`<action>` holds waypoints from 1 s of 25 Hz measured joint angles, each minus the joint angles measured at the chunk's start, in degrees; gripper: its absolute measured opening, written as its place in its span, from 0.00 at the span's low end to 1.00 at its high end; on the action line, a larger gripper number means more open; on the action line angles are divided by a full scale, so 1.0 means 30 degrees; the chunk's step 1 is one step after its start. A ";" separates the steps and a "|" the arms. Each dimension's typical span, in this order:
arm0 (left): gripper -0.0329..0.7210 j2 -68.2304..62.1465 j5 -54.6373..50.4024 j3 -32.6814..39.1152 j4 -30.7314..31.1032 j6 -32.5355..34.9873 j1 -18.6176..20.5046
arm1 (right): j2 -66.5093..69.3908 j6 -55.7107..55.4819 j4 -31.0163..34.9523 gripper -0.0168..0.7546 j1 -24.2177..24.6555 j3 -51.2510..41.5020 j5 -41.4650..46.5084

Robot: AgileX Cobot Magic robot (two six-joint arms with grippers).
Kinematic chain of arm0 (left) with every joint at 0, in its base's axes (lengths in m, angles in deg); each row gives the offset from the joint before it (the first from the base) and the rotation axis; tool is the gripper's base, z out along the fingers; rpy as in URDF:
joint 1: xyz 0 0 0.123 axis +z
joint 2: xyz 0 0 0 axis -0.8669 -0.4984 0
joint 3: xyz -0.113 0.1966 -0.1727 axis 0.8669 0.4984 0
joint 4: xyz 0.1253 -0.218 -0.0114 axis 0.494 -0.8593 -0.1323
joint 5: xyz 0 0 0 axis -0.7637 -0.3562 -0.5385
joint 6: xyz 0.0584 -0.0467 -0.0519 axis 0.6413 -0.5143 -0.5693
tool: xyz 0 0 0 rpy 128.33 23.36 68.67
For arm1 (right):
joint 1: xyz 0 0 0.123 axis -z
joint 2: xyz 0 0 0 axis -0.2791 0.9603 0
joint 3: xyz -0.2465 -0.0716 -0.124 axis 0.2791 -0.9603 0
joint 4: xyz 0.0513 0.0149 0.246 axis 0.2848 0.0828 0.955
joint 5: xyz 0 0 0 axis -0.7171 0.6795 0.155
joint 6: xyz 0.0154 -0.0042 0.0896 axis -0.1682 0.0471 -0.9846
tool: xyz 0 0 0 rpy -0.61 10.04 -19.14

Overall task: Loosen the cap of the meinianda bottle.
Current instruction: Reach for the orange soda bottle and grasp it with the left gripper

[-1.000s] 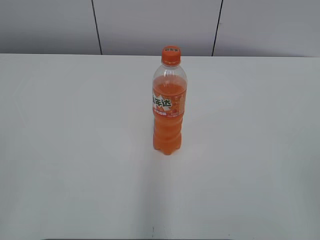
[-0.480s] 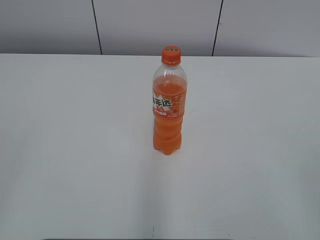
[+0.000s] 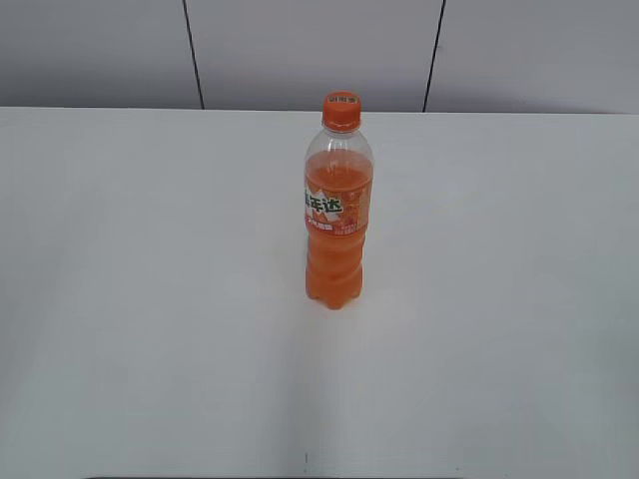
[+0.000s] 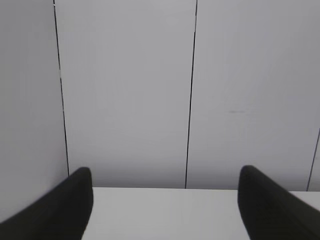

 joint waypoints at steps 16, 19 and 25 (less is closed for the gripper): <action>0.75 -0.6641 0.4825 0.0018 -0.0143 0.0017 0.0000 | 0.0000 0.0000 0.0166 0.79 0.0000 0.0000 0.0013; 0.74 -0.7531 0.6037 0.0018 -0.0011 0.0017 0.0000 | 0.0000 0.0000 0.0181 0.79 0.0000 0.0000 0.0013; 0.72 -0.8714 0.7538 0.0018 0.0154 0.0017 0.0000 | 0.0000 0.0000 0.0203 0.79 0.0000 0.0000 0.0013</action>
